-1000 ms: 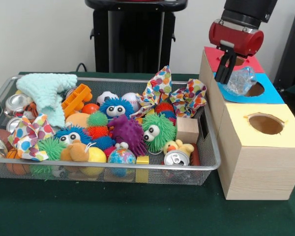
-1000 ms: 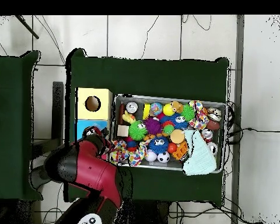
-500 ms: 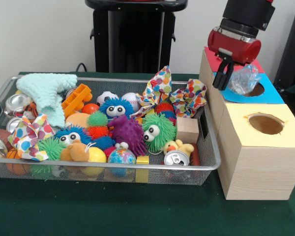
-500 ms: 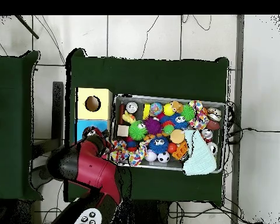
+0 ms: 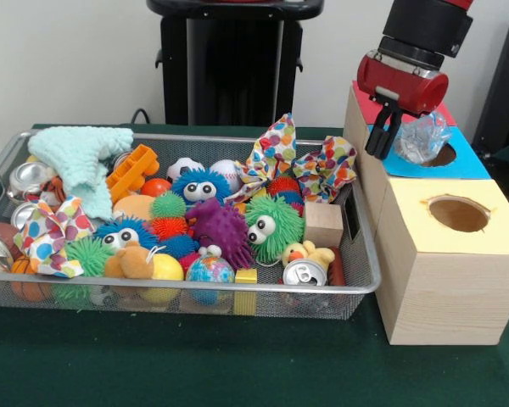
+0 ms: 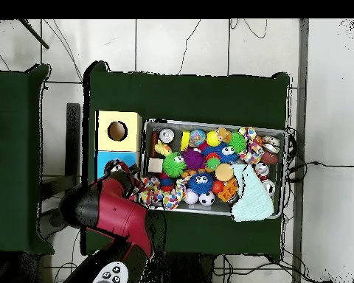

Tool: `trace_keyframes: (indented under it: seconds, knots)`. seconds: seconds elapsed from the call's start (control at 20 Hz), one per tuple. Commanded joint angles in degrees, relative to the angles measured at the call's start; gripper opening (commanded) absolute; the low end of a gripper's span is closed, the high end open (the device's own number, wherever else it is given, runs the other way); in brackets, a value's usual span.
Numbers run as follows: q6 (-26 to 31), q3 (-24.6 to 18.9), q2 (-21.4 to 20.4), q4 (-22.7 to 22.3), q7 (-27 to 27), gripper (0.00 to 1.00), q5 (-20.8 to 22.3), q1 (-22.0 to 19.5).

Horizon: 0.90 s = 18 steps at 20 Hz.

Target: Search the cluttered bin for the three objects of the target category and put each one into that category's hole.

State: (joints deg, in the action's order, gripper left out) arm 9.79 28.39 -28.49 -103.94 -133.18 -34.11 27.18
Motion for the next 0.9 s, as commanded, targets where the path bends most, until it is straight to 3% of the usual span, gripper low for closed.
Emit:
trace_keyframes:
  seconds: [0.05,0.65,0.9]
  knots:
    - [0.6,-7.22,0.94,2.06,-10.49,0.0,-1.5,-1.54]
    - [2.08,-10.09,-1.83,1.48,-10.06,0.0,-1.64,-2.77]
    - [3.3,-9.13,-1.62,2.38,-10.65,0.0,-1.86,-1.88]
